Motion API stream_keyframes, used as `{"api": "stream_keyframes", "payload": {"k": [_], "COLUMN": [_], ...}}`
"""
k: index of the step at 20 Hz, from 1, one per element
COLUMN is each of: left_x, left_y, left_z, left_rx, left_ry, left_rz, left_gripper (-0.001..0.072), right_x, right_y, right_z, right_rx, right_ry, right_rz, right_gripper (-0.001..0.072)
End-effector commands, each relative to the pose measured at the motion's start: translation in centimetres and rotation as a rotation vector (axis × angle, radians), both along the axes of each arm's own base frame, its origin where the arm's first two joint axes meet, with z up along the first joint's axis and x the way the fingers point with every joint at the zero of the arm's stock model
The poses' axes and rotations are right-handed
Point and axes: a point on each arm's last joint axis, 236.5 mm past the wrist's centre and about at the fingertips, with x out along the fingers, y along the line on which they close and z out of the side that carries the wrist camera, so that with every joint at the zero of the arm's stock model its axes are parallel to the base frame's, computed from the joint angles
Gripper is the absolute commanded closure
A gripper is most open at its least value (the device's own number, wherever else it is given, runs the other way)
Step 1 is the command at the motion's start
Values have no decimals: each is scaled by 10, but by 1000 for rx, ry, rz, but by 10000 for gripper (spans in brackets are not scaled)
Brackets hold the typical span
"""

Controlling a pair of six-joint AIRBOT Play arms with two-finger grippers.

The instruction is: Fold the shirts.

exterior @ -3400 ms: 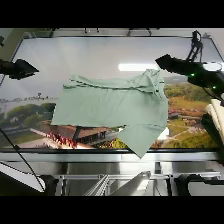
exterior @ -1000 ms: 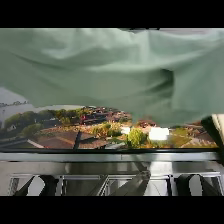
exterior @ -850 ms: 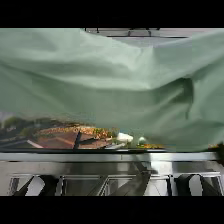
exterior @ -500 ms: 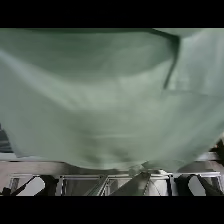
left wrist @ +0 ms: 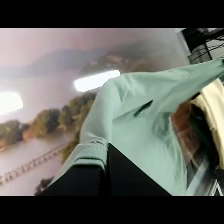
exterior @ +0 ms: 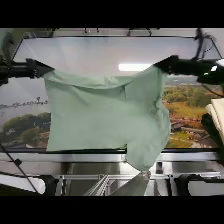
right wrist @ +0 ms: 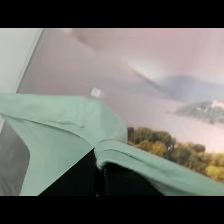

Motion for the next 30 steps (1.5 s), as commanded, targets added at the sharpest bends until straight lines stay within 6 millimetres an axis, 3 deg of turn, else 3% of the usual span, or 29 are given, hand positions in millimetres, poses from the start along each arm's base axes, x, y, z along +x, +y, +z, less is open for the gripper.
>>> {"api": "stream_keyframes", "payload": {"k": [1,4,6,9,11,16,19,20,21,22,25,26,28,30], "left_x": [22,45,49,39,26,5,-5,-8,-8,-3,10,6,-17,-60], "left_y": [18,41,43,35,42,62,63,64,67,70,89,96,108,112], "left_z": [-91,-108,-110,-111,-130,-172,-190,-189,-185,-175,-133,-118,-97,-88], "left_rx": [23,-8,-19,-32,74,285,339,354,372,374,399,402,386,346], "left_ry": [162,216,228,294,366,488,536,544,543,535,455,440,468,549], "left_rz": [14,73,45,-37,-59,-60,-68,-81,-86,-68,14,36,68,71], "left_gripper": [694,695,695,696,696,697,694,678,439,372,373,373,374,374], "right_x": [29,42,39,21,9,-32,-35,-35,-35,-37,-54,-66,-103,-151], "right_y": [5,-10,-17,-21,-28,-39,-44,-44,-45,-46,-60,-68,-81,-83], "right_z": [-86,-98,-94,-87,-90,-155,-165,-164,-161,-157,-124,-114,-103,-100], "right_rx": [120,193,204,230,227,-22,-62,-59,-51,-41,9,18,10,15], "right_ry": [128,135,118,118,149,351,379,382,392,399,398,417,502,586], "right_rz": [-59,-114,-96,-17,22,103,91,92,86,88,138,164,212,241], "right_gripper": [692,692,692,692,692,692,691,651,468,332,339,394,422,422]}}
